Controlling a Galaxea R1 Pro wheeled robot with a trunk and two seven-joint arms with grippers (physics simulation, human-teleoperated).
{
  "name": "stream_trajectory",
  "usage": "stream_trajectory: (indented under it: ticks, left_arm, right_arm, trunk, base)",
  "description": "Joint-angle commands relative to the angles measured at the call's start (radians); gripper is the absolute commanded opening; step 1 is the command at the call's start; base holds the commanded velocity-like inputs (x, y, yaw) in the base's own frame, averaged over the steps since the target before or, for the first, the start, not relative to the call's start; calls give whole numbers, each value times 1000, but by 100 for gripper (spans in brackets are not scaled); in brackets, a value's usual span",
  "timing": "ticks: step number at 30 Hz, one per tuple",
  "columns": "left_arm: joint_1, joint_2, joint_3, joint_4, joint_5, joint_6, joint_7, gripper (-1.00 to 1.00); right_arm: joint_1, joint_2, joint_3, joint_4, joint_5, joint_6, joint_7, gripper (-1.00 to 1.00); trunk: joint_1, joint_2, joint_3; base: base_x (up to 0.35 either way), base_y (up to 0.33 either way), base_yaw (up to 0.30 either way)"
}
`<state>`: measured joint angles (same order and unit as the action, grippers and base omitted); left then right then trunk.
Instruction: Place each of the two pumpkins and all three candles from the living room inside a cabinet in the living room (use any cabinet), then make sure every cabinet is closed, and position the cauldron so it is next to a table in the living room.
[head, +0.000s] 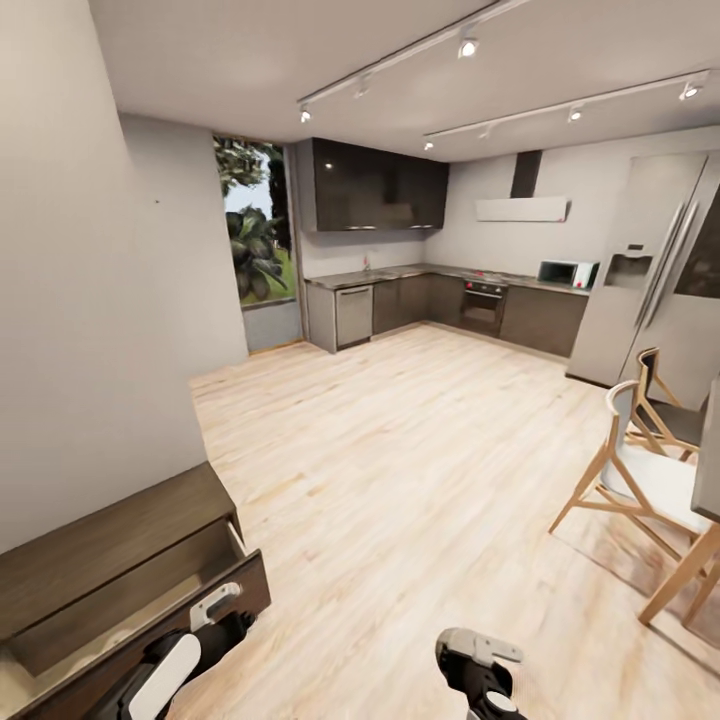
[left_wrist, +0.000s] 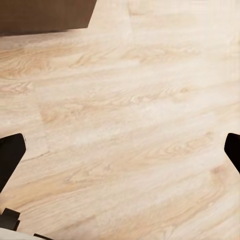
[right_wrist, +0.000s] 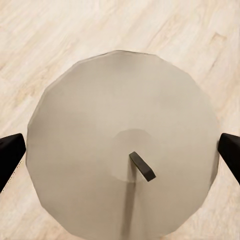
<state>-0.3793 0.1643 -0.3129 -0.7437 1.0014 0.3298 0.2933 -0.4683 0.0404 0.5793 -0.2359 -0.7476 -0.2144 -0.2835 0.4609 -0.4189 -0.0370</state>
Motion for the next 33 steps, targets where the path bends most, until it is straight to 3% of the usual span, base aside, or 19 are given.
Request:
stream_trajectory:
  ticks: [1, 11, 16, 25, 33]
  left_arm:
    - [-1, 1, -5, -2, 11, 0, 9, 100]
    - [-1, 11, 10, 7, 17, 4, 11, 100]
    - [-3, 11, 45, 57, 16, 3, 12, 100]
    - [-4, 10, 55, 69, 9, 2, 134, 100]
    - [-4, 14, 57, 69, 9, 0, 142, 100]
  right_arm:
    - [-1, 0, 10, 0, -8, -7, -4, -100]
    - [-1, 0, 13, 0, -6, -13, -6, -100]
    - [-1, -1, 14, 0, -6, -13, -6, -100]
    - [-1, -1, 16, 0, 5, -13, -6, -100]
    - [-1, 0, 16, 0, 49, -13, -6, -100]
  trunk:
    - [-3, 5, 1]
    - [-11, 19, 7]
    - [-11, 19, 7]
    - [-11, 19, 7]
    - [-11, 19, 7]
  base:
    - [0, 0, 284]
    - [0, 0, 284]
    - [0, 0, 284]
    - [0, 0, 284]
    - [0, 0, 284]
